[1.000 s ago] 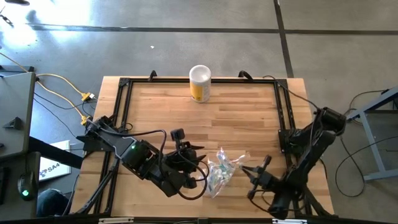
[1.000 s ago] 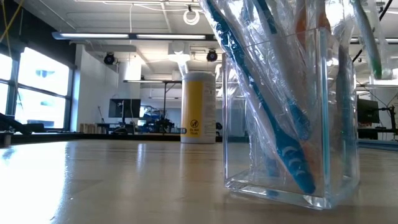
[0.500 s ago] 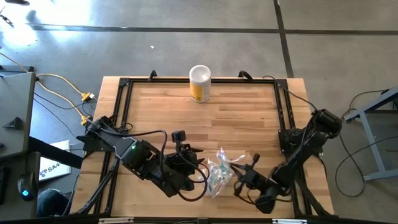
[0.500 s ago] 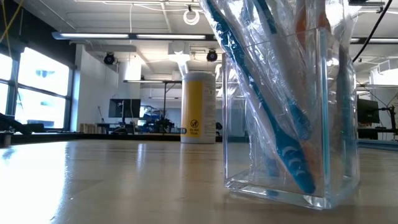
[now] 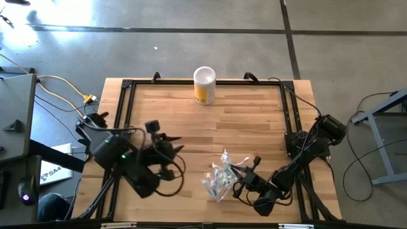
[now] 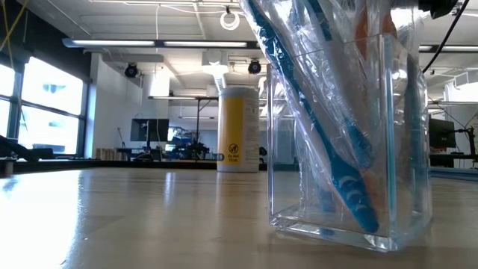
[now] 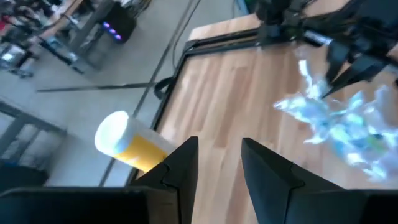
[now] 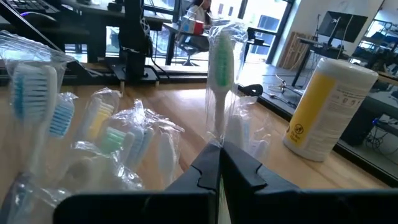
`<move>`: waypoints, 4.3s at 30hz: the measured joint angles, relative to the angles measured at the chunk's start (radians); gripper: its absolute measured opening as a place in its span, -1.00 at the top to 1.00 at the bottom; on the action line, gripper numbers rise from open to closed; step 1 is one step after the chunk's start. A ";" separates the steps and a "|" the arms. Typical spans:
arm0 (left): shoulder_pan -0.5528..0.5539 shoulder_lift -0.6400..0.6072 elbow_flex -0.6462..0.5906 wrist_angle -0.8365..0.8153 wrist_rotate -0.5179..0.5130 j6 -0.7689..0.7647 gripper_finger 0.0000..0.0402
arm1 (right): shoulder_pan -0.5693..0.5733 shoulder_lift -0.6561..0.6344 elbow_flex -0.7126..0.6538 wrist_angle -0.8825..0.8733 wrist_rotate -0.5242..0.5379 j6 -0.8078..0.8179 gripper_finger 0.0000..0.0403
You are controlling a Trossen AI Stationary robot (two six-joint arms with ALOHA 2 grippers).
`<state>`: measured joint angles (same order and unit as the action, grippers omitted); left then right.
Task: Pick & Place toothbrushing station
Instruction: Put the green toothbrush in the transparent organizer, then return to Home Position
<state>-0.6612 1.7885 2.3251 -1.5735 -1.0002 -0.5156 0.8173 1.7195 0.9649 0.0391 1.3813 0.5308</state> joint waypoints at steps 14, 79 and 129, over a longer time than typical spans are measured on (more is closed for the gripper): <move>-0.075 -0.391 -0.683 0.215 0.050 -0.168 0.41 | -0.019 0.000 0.000 0.032 -0.049 -0.008 0.98; -0.105 -0.887 -2.311 2.192 0.647 0.145 0.41 | 0.114 0.055 -0.001 -0.259 -0.060 0.423 0.66; -0.105 -1.782 -2.231 1.368 0.543 0.418 0.41 | -0.304 -1.566 -0.781 -0.019 -1.127 -0.431 0.98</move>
<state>-0.7660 0.0063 0.0944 -0.2054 -0.4576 -0.0977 0.5134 0.1538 0.1838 0.0206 0.2540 0.0998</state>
